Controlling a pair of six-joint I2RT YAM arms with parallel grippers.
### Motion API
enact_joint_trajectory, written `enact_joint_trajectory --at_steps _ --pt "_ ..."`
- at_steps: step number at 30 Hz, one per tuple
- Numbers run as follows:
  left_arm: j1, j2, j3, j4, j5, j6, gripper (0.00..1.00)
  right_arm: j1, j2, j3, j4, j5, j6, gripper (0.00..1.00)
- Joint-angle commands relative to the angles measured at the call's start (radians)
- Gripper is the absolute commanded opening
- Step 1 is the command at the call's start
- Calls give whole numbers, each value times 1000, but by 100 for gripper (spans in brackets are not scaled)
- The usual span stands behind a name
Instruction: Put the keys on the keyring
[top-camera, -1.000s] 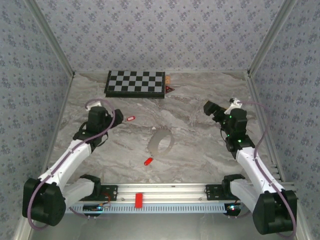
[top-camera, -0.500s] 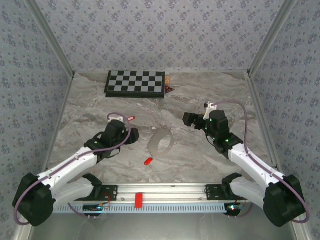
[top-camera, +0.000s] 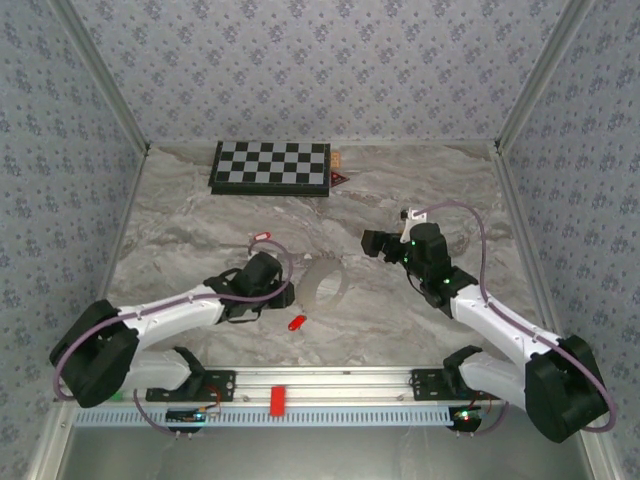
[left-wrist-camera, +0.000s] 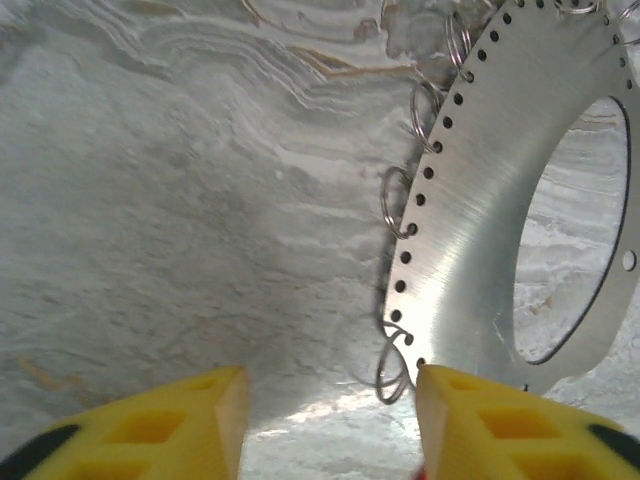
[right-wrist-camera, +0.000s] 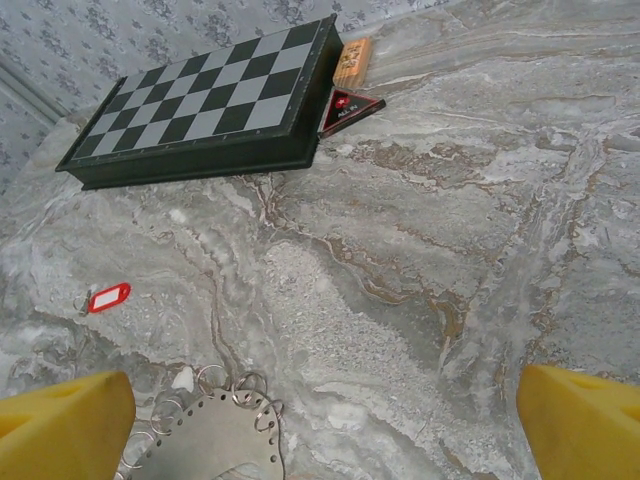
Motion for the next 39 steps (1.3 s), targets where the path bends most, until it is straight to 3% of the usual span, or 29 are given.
enact_joint_trajectory --at_steps 1,11,24,29,33,39 --pt "-19 37 25 38 36 -16 40 7 20 -1 19 26 -18 100" --pt "-32 94 20 105 55 -27 34 18 27 4 13 30 -19 100" --pt "-39 78 33 63 51 -36 0 30 14 1 8 43 -24 100" --pt "-46 46 107 -45 -1 28 0 34 8 4 2 46 -25 100" --pt "-71 21 194 -144 -105 125 0 34 -7 -5 10 47 -27 100" --pt "-89 11 293 -193 -205 277 0 41 -41 -50 84 68 -42 99"
